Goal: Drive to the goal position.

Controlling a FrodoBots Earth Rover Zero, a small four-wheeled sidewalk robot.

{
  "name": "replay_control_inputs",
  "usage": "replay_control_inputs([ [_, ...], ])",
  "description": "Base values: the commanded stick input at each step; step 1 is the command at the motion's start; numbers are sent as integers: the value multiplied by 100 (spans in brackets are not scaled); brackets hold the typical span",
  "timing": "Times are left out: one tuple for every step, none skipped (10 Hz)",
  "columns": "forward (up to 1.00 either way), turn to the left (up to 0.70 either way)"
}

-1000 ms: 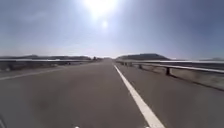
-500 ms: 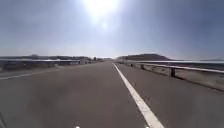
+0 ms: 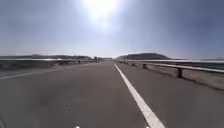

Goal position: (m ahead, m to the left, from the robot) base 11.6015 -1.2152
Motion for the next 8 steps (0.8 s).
replay_control_inputs([
  [85, 0],
  [85, 0],
  [85, 0],
  [85, 0],
  [85, 0],
  [85, 0],
  [85, 0],
  [85, 0],
])
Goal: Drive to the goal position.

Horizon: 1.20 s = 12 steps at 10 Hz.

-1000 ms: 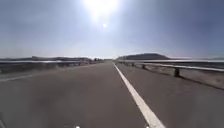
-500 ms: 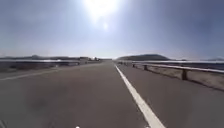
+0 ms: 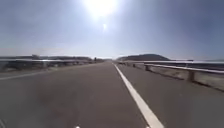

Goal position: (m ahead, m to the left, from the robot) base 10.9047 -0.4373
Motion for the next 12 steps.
replay_control_inputs([
  [85, 0],
  [85, 0],
  [85, 0],
  [85, 0],
  [85, 0],
  [85, 0],
  [85, 0],
  [85, 0],
  [85, 0],
  [85, 0],
  [85, 0],
  [85, 0],
])
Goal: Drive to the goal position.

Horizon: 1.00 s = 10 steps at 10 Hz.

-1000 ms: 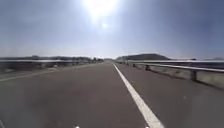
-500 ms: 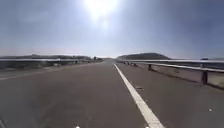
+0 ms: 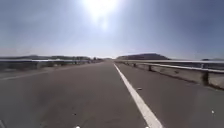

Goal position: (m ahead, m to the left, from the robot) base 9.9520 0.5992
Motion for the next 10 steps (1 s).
replay_control_inputs([
  [85, 0],
  [85, 0],
  [85, 0],
  [85, 0],
  [85, 0],
  [85, 0],
  [85, 0],
  [85, 0],
  [85, 0],
  [85, 0],
])
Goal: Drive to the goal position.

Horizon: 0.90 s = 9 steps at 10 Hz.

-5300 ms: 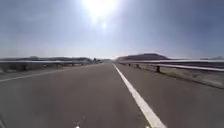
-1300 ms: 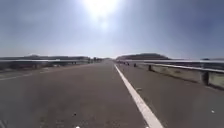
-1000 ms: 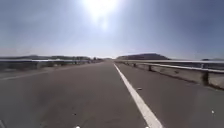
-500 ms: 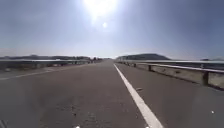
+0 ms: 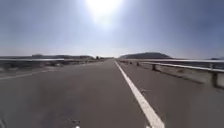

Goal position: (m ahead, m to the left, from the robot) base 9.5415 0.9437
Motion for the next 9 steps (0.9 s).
replay_control_inputs([
  [85, 0],
  [85, 0],
  [85, 0],
  [85, 0],
  [85, 0],
  [85, 0],
  [85, 0],
  [85, 0],
  [85, 0],
])
